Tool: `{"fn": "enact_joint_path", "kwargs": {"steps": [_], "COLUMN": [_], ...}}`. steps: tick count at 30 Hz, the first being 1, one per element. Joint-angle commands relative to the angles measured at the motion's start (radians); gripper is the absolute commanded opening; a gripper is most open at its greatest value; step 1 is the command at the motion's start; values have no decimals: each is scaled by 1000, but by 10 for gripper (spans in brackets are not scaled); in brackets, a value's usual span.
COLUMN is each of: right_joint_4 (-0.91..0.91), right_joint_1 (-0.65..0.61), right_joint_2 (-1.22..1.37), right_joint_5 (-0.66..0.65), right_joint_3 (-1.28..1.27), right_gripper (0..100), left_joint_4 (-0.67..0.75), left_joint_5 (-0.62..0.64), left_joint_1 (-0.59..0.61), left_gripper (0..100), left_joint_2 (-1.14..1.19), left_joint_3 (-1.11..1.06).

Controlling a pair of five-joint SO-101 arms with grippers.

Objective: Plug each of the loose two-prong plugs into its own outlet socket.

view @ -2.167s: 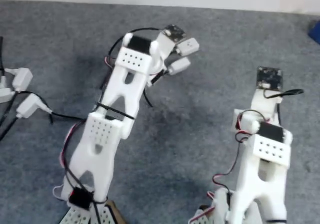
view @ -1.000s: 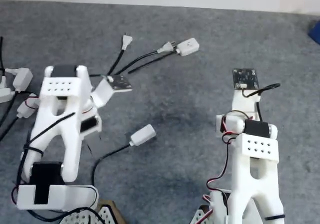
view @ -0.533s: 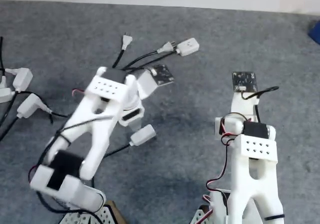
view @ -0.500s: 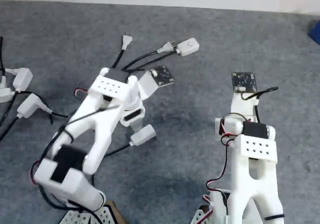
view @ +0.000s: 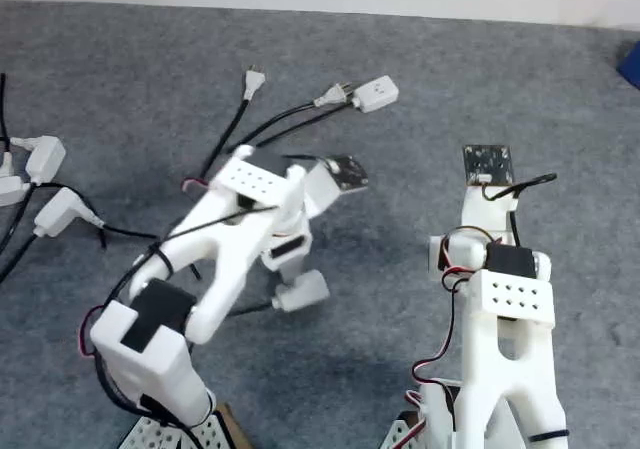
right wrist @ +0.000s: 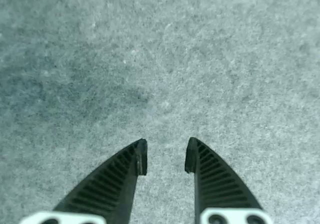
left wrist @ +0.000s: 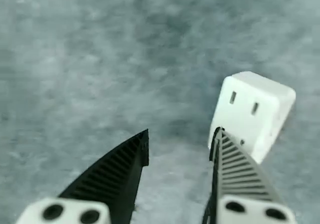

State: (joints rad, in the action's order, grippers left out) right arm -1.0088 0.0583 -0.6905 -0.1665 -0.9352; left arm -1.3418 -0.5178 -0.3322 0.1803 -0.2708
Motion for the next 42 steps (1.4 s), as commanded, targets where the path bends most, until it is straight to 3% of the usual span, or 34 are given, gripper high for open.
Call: {"fn": "enact_joint_path", "kwargs": {"steps": [1, 13, 18, 29, 42], "right_joint_4": [15, 13, 13, 8, 13], "right_joint_1": [-8, -8, -8, -68, -67], "right_joint_2": [-4, -4, -4, -13, -13], "right_joint_5": [5, 3, 2, -26, -26], "right_joint_3": [7, 7, 7, -35, -33], "right_gripper": [135, 135, 135, 135, 135], "left_joint_4": [-94, -388, -388, 43, 192], "left_joint_5": [66, 104, 55, -173, -178], "left_joint_1": [-87, -150, -153, -153, -168], "left_gripper": [224, 224, 224, 224, 224], "left_joint_2": [-8, -226, -248, -259, -249], "left_joint_3": [38, 162, 65, -191, -321]}}
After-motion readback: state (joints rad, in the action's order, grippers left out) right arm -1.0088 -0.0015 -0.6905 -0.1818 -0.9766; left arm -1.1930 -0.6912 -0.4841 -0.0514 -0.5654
